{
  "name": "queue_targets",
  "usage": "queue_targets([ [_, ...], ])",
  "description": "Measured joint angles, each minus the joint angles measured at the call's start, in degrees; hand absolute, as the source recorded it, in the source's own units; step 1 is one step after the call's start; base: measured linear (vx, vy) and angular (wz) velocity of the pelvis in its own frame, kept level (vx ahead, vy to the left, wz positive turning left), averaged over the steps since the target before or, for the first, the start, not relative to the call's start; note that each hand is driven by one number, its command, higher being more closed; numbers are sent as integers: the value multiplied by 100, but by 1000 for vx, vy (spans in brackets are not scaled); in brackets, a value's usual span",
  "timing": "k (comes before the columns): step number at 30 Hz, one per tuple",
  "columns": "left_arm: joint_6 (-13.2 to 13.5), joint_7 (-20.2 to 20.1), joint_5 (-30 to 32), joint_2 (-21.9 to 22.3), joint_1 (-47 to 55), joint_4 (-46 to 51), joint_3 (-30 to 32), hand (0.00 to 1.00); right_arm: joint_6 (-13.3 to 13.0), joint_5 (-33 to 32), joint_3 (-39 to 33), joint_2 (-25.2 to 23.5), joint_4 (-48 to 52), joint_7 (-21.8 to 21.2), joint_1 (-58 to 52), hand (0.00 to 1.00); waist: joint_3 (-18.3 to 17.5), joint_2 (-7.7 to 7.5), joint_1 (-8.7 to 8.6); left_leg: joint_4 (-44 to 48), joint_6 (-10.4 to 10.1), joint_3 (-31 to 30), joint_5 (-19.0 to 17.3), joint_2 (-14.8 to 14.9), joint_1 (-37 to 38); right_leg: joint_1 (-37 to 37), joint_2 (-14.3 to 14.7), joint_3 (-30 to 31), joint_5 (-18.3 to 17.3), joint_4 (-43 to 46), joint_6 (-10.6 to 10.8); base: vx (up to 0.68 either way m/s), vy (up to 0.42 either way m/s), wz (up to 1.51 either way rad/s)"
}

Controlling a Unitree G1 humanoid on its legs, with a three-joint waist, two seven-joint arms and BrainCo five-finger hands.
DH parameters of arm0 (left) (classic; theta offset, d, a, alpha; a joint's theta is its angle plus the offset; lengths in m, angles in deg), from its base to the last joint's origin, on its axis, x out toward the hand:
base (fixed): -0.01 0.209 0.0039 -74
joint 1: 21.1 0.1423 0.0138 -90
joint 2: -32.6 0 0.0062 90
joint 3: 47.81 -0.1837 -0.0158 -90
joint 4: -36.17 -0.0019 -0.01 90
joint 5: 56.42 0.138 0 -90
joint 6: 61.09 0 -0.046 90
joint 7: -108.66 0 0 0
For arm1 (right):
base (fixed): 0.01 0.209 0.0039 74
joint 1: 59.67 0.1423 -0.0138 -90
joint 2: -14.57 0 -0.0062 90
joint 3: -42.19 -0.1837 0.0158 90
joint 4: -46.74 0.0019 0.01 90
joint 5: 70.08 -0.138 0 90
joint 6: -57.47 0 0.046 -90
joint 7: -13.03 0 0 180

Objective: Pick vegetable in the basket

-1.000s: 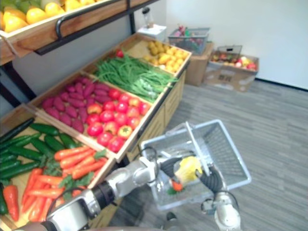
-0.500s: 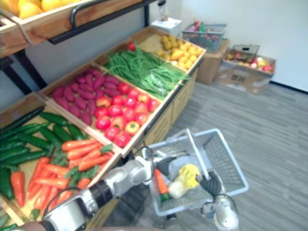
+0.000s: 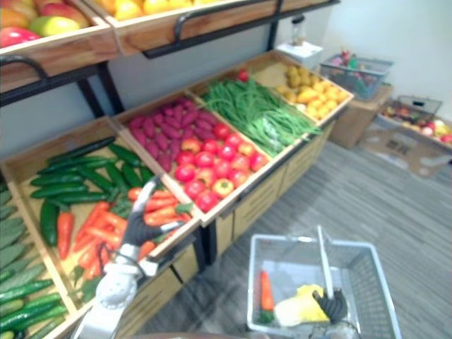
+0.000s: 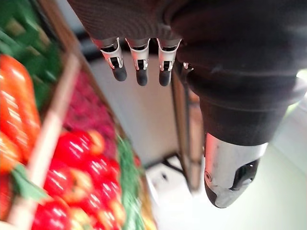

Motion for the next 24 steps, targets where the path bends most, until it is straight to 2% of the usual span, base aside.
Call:
queue_targets([
  [1, 5, 94, 1, 17, 56, -322, 106, 0, -6, -2, 4, -8, -75, 25, 7, 100, -17, -15, 44, 0, 7, -27, 7, -1, 1, 28, -10, -68, -10, 2, -10, -7, -8, 29],
  [3, -14, 467, 126, 12, 200, -1556, 454, 0, -38, -71, 24, -9, -358, 132, 37, 100, -36, -27, 96, 2, 2, -30, 3, -3, 86, 110, -7, -122, -34, -1, -41, -7, 0, 11],
  [5, -93, 751, 341, 0, 387, -2584, 756, 0, -158, -208, 91, -5, -553, 235, 121, 100, -31, -42, 135, 43, 7, -152, -34, -28, 111, 145, -10, -126, -115, 5, -43, -6, 9, 8],
  [7, -129, 888, 547, 20, 422, -3173, 953, 0, -184, -279, 98, -6, -694, 341, 210, 100, 6, -141, 220, 404, -24, -908, -273, -228, -127, 20, -90, -75, -155, 132, -53, -19, 36, -3],
  [8, -51, 969, 735, 28, 400, -3205, 1070, 0, -181, -294, 90, 20, -736, 369, 346, 100, 26, -190, 425, 908, -7, -1753, -709, -475, -366, -166, -108, 132, -149, 281, -40, -19, 38, -48],
  [9, -76, 1007, 755, 48, 386, -3262, 1146, 0, -182, -300, 94, 17, -737, 375, 407, 100, 28, -194, 483, 1102, 45, -1938, -863, -540, -433, -231, -98, 236, -132, 337, -15, -25, 65, -71],
  [11, -144, 1137, 785, 105, 271, -3532, 1260, 0, -198, -263, 207, -21, -657, 371, 480, 100, 59, -186, 493, 1689, 175, -1760, -1191, -499, -569, -230, -101, 396, -91, 432, 46, -39, 74, -49],
  [13, -198, 1231, 816, 168, 111, -3684, 1276, 0, -224, -265, 196, -113, -355, 416, 442, 100, 67, -205, 482, 2090, 210, -1499, -1433, -457, -718, -348, -73, 638, -55, 428, 49, -75, 105, -63],
  [14, -261, 1273, 914, 147, 82, -3694, 1302, 0, -225, -265, 205, -169, -202, 450, 437, 100, 81, -248, 487, 2212, 249, -1277, -1495, -435, -767, -474, -54, 765, -31, 428, -96, -97, 131, -98],
  [15, -297, 1311, 973, 92, 68, -3717, 1328, 0, -226, -265, 222, -216, -53, 496, 448, 100, 89, -295, 498, 2283, 329, -1114, -1495, -434, -818, -639, -45, 825, -12, 415, -454, -75, 92, -90],
  [16, -335, 1328, 1018, 61, 66, -3740, 1324, 0, -230, -262, 245, -203, -6, 540, 472, 100, 109, -279, 490, 2200, 401, -1048, -1455, -423, -818, -675, -67, 656, -162, 312, -838, -113, 103, -111],
  [17, -382, 1319, 1042, 84, 8, -3801, 1286, 0, -237, -259, 249, -186, 0, 615, 574, 100, 250, -149, 500, 1842, 634, -726, -1315, -197, -689, -736, -132, -13, -416, 533, -1121, -147, 56, -119],
  [18, -399, 1370, 1178, 24, -43, -3800, 1391, 0, -250, -240, 346, -199, 4, 650, 757, 100, 539, -111, 516, 1695, 601, -447, -1159, -98, -461, -1015, -296, -594, -389, 1960, -1061, -153, 50, -113],
  [19, -399, 1390, 1200, -67, -59, -3812, 1395, 0, -250, -228, 401, -211, 5, 660, 779, 100, 600, -192, 498, 1696, 610, -337, -1145, -94, -403, -1134, -405, -775, -394, 2638, -1067, -115, 31, -94],
  [20, -404, 1404, 1234, -288, -103, -3865, 1393, 0, -250, -197, 528, -210, -22, 669, 762, 100, 672, -304, 507, 1723, 627, -134, -1130, -89, -387, -1219, -614, -1024, -414, 3725, -1097, -58, 3, -76],
  [21, -407, 1408, 1248, -464, -99, -3914, 1391, 0, -248, -101, 592, -208, -90, 668, 795, 100, 639, -434, 500, 1738, 635, 28, -1111, -91, -388, -1188, -824, -1191, -413, 4350, -1102, -37, -29, -77],
  [22, -414, 1417, 1255, -507, -91, -3919, 1398, 0, -248, -6, 596, -205, -121, 668, 817, 100, 622, -483, 519, 1761, 635, 125, -1110, -77, -383, -1129, -926, -1245, -384, 4509, -1128, -29, -93, -85],
  [23, -478, 1472, 1268, -571, -113, -3974, 1497, 0, -245, 79, 607, -186, -276, 666, 913, 100, 608, -579, 544, 1938, 622, 285, -1124, -62, -412, -1023, -1041, -1456, -200, 4325, -1036, -40, -74, -109],
  [24, -536, 1478, 1253, -609, -163, -4220, 1569, 0, -234, 80, 623, -132, -400, 666, 1023, 100, 624, -478, 550, 1835, 678, 212, -1087, -65, -371, -985, -912, -1697, -124, 4001, -1136, -64, -53, -117],
])
